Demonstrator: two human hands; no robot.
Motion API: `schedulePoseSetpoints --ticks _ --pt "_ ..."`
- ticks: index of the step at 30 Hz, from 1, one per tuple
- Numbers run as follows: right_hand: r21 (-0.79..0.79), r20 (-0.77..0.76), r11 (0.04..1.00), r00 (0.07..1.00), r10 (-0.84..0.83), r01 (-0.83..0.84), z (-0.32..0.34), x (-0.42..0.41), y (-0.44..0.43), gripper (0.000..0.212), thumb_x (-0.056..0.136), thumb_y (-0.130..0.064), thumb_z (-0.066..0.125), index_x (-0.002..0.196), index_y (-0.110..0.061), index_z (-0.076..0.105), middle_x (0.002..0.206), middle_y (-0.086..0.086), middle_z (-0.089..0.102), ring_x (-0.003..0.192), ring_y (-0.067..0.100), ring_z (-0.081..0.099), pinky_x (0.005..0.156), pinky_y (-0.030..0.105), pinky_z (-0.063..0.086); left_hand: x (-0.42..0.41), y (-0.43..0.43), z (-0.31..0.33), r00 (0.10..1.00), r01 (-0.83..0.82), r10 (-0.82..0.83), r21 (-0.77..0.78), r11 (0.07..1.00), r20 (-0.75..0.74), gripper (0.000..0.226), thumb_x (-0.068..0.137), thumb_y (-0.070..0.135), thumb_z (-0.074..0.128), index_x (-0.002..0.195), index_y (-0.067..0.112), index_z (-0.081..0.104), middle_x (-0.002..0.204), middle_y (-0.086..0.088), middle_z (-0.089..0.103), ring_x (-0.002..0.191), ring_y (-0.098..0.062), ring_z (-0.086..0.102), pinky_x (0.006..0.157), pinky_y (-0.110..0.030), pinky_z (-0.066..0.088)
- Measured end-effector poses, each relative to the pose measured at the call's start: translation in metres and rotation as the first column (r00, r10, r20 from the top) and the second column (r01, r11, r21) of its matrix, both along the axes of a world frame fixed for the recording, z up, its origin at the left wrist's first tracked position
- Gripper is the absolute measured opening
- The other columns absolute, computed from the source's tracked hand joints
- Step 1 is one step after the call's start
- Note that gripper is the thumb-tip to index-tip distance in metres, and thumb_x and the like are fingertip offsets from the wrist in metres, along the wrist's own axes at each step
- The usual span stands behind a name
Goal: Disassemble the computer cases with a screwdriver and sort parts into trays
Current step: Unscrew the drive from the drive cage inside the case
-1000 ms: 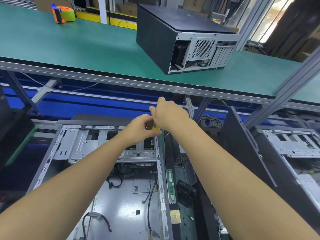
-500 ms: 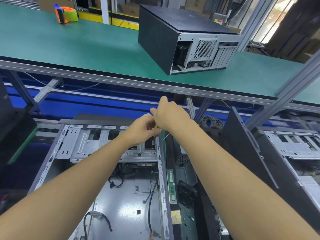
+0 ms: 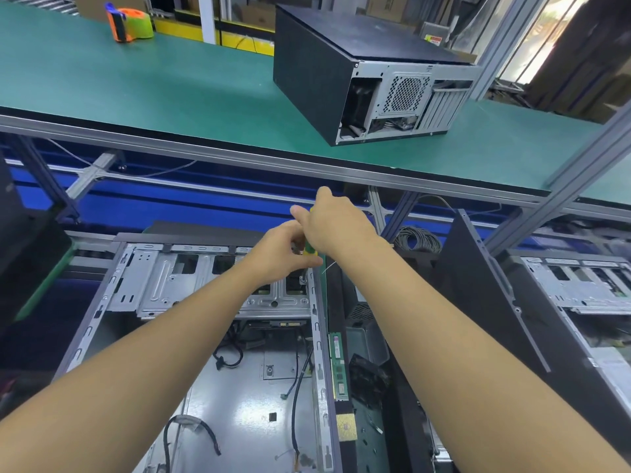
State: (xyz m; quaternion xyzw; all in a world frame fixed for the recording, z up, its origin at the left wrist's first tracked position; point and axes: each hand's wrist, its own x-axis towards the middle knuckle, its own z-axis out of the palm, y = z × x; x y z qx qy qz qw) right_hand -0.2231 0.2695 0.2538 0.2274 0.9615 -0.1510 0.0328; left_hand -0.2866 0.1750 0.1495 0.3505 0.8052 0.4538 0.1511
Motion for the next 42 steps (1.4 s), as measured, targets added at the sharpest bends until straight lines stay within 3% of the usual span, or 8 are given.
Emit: schedulePoseSetpoints --ticks 4,7,9,13,19,26,34,42 --pt "-0.038 0.059 0.997 0.996 0.063 -0.061 0.002 -0.002 0.002 0.025 0.1 -0.019 0.047 0.123 -0.01 0.044 0.111 0.01 0.049 0.106 0.034 0.05 0.069 0.039 0.038 0.002 -0.006 0.0 0.987 0.082 -0.096 0.112 0.99 0.126 0.033 0.085 0.017 0.078 0.094 0.044 0.062 0.099 0.007 0.069 0.084 0.005 0.065 0.07 -0.01 0.047" --pt "-0.083 0.11 0.991 0.988 0.112 -0.103 0.006 -0.003 0.002 0.032 0.095 -0.019 0.052 0.126 -0.015 0.045 0.126 0.009 0.044 0.122 0.033 0.039 0.075 0.04 0.039 -0.003 -0.011 -0.002 0.982 0.052 -0.074 0.132 0.99 0.173 0.019 0.086 0.015 0.077 0.093 0.032 0.071 0.092 0.003 0.075 0.087 -0.013 0.069 0.08 -0.028 0.056" --pt "-0.104 0.109 0.989 0.988 0.112 -0.101 0.004 -0.002 0.001 0.034 0.094 -0.025 0.053 0.126 -0.017 0.044 0.129 0.009 0.04 0.118 0.034 0.043 0.075 0.041 0.041 -0.004 -0.007 -0.003 0.995 -0.001 -0.006 0.077 0.997 0.101 0.016 0.081 0.021 0.082 0.089 0.029 0.071 0.086 0.001 0.073 0.083 -0.019 0.067 0.075 -0.035 0.055" --pt "-0.022 0.006 0.995 0.995 0.101 -0.101 -0.003 0.001 0.0 0.028 0.101 -0.036 0.05 0.119 -0.015 0.045 0.1 0.004 0.047 0.092 0.032 0.053 0.068 0.038 0.04 -0.006 -0.001 -0.008 0.998 0.009 -0.008 -0.025 1.0 0.056 0.034 0.071 0.039 0.088 0.095 0.033 0.064 0.088 0.01 0.07 0.08 -0.003 0.063 0.065 -0.016 0.049" --pt "-0.069 -0.009 0.989 0.992 0.128 -0.129 0.0 0.004 0.006 0.026 0.094 -0.009 0.052 0.119 -0.009 0.047 0.118 0.011 0.048 0.105 0.033 0.048 0.071 0.038 0.04 -0.008 -0.014 -0.04 0.991 -0.007 -0.039 -0.339 0.941 -0.128 0.027 0.085 0.025 0.078 0.111 0.021 0.073 0.094 0.01 0.065 0.08 -0.006 0.058 0.074 -0.012 0.044" --pt "-0.099 -0.037 0.983 0.988 0.151 -0.154 -0.001 0.009 0.009 0.025 0.092 -0.009 0.055 0.117 -0.013 0.053 0.12 0.007 0.049 0.106 0.03 0.048 0.074 0.036 0.043 0.001 0.002 -0.049 0.98 -0.098 0.02 -0.393 0.914 -0.198 0.013 0.088 0.028 0.074 0.098 0.02 0.077 0.095 0.001 0.075 0.086 -0.017 0.067 0.083 -0.035 0.054" --pt "-0.124 -0.102 0.976 0.98 0.17 -0.182 -0.003 0.015 0.009 0.024 0.09 -0.007 0.057 0.112 -0.018 0.055 0.111 0.001 0.044 0.104 0.027 0.046 0.072 0.035 0.041 0.001 0.005 -0.045 0.988 -0.087 0.032 -0.376 0.923 -0.15 0.013 0.083 0.017 0.071 0.073 0.022 0.064 0.072 0.009 0.063 0.074 -0.016 0.06 0.069 -0.027 0.047" --pt "-0.121 -0.099 0.975 0.98 0.172 -0.184 -0.002 0.021 0.011 0.025 0.09 -0.006 0.058 0.112 -0.018 0.055 0.121 0.005 0.047 0.107 0.027 0.046 0.075 0.036 0.042 0.002 0.006 -0.04 0.972 -0.046 -0.049 -0.393 0.918 -0.229 0.005 0.085 0.016 0.069 0.081 0.019 0.067 0.077 0.005 0.066 0.074 -0.015 0.06 0.077 -0.03 0.052"
